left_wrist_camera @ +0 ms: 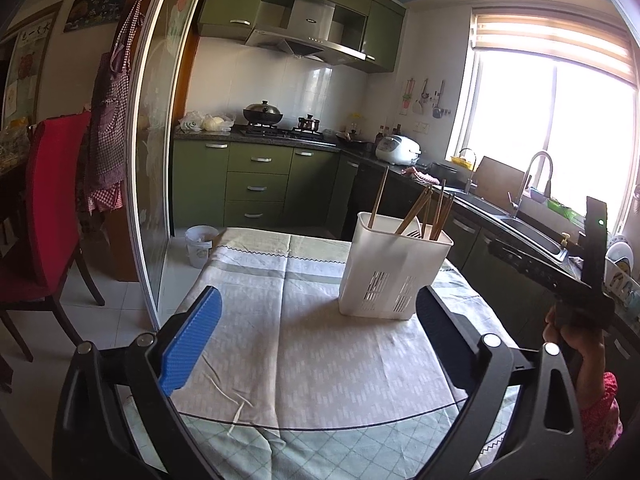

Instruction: Organize utensils

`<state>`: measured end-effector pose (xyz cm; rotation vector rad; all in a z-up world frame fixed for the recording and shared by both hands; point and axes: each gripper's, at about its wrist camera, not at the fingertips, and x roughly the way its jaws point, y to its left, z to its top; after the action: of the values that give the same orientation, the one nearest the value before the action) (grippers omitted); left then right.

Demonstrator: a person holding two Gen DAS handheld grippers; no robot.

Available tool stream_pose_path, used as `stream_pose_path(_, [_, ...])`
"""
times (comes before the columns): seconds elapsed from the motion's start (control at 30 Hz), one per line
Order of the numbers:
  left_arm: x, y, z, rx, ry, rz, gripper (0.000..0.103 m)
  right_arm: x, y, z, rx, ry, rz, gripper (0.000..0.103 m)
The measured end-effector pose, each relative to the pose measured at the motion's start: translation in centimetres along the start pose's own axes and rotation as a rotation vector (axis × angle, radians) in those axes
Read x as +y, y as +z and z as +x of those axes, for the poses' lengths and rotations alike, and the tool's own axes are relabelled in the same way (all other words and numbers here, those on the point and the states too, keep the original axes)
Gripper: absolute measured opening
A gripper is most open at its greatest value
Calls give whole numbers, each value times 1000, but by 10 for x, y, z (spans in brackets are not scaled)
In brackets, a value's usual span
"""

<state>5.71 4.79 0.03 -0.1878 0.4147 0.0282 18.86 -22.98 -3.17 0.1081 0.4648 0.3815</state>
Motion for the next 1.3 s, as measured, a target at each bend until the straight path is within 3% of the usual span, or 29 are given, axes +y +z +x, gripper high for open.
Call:
stream_pose_path(0.17, [-8, -11, 4, 32, 0, 34, 94, -8, -47, -41, 12, -3, 23, 61])
stream_pose_path(0.3, [-16, -15, -4, 28, 3, 56, 95, -5, -69, -82, -36, 11, 8, 99])
stream_pose_path(0.53, [-26, -16, -39, -15, -3, 70, 96, 13, -71, -153, -117, -21, -67, 98])
stream_pose_path(0.73, [-33, -18, -68, -55, 18, 88, 96, 21, -65, -189, -181, -52, -72, 98])
stream_pose_path(1.1, [-32, -25, -94, -81, 85, 98, 96, 33, -74, -199, -158, -81, -101, 98])
stream_pose_path(1.3, [-34, -31, -104, -76, 79, 101, 96, 34, -78, -209, -168, -86, -112, 98])
